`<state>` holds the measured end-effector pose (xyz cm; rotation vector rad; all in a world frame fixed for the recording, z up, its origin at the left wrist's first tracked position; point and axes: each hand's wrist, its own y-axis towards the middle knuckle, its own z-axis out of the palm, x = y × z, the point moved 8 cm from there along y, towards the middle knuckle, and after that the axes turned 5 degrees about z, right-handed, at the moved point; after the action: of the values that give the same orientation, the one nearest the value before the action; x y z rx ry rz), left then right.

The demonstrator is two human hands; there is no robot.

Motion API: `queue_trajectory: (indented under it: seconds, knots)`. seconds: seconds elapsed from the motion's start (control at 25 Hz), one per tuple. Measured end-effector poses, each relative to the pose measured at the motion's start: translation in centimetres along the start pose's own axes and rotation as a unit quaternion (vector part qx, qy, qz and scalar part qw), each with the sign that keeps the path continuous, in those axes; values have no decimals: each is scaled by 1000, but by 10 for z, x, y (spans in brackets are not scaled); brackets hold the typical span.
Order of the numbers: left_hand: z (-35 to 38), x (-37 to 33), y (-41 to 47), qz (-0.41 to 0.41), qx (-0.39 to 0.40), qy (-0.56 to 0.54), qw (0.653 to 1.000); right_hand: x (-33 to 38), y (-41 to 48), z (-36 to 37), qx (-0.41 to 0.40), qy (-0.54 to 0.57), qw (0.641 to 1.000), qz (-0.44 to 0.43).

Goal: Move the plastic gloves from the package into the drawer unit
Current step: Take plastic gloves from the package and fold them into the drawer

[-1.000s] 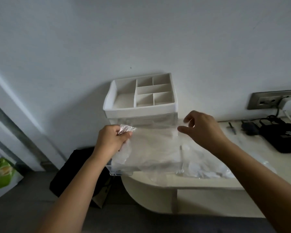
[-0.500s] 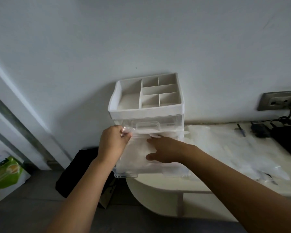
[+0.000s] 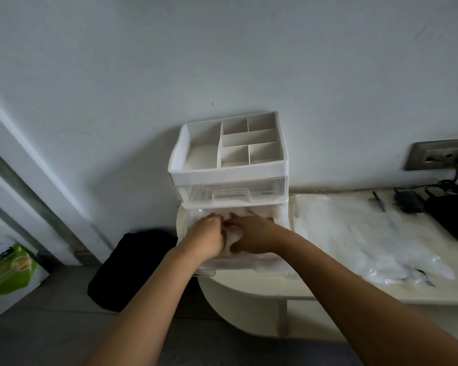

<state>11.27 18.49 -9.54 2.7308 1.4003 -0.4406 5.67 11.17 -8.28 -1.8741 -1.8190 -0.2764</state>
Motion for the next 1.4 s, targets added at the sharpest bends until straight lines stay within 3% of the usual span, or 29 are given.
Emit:
queue_trajectory:
  seconds: [0.16,0.4,0.56,0.72,0.88,1.04,1.12,1.16,1.24,1.32,1.4]
  knots:
    - [16,10,9,-41,53,-44,997,-30,3,-14,-98,277,948,124]
    - [10,-2,9,-21,76,-17,997,-44,-4,-8,-165,363,894,203]
    - [12,1,10,-29,97,1,995,-41,-3,-11,-111,293,927,209]
    - [12,9,8,-59,85,-17,995,-22,-31,-37,-16,136,985,107]
    - [9,13,3,-74,55,-59,994,-35,-75,-96,-70,109,990,54]
    - [-19,2,-14,-50,-62,-122,989,-87,-95,-121,-82,52,993,64]
    - [-37,-23,-26,13,-128,-164,978,-118,-102,-120,-62,11,994,87]
    - [-40,-41,-32,49,-119,-176,976,-134,-106,-114,-40,-2,994,102]
    - [-25,-77,-39,105,-12,-193,976,-163,-115,-99,3,-34,990,137]
    - [1,-97,-48,115,125,-187,968,-193,-126,-84,40,-86,978,187]
    - [14,-100,-52,107,188,-139,966,-221,-138,-73,76,-129,959,240]
